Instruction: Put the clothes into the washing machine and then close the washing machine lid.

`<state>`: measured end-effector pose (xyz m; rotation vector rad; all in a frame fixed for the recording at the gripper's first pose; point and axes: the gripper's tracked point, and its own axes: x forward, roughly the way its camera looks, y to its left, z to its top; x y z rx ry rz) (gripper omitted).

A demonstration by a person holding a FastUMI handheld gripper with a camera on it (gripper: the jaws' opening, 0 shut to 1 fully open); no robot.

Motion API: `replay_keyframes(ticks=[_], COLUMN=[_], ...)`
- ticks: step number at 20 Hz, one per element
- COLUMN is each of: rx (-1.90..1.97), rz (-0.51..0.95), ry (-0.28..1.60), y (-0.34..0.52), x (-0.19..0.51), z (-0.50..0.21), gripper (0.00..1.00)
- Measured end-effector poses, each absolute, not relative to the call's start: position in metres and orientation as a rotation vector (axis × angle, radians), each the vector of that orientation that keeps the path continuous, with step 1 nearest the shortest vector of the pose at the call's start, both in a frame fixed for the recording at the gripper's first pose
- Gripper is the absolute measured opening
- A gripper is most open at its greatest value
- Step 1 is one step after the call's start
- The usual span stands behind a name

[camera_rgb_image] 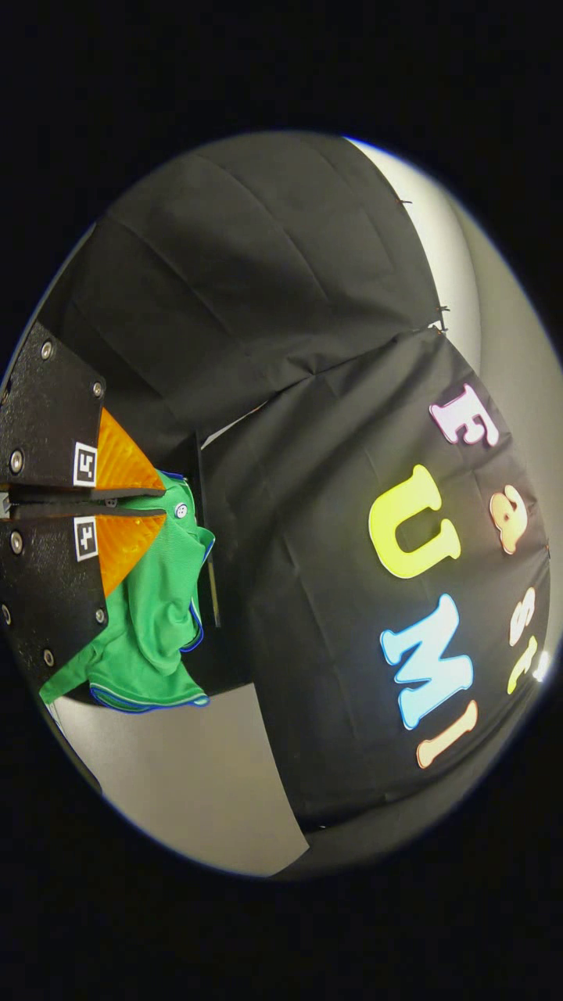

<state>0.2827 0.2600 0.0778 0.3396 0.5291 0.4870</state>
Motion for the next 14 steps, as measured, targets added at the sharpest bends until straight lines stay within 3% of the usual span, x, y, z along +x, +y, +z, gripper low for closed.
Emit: replay_keyframes(ticks=[14], rx=[0.253], rz=[0.468], ry=[0.628], y=[0.322], x=[0.289], z=[-0.018], gripper=[0.00])
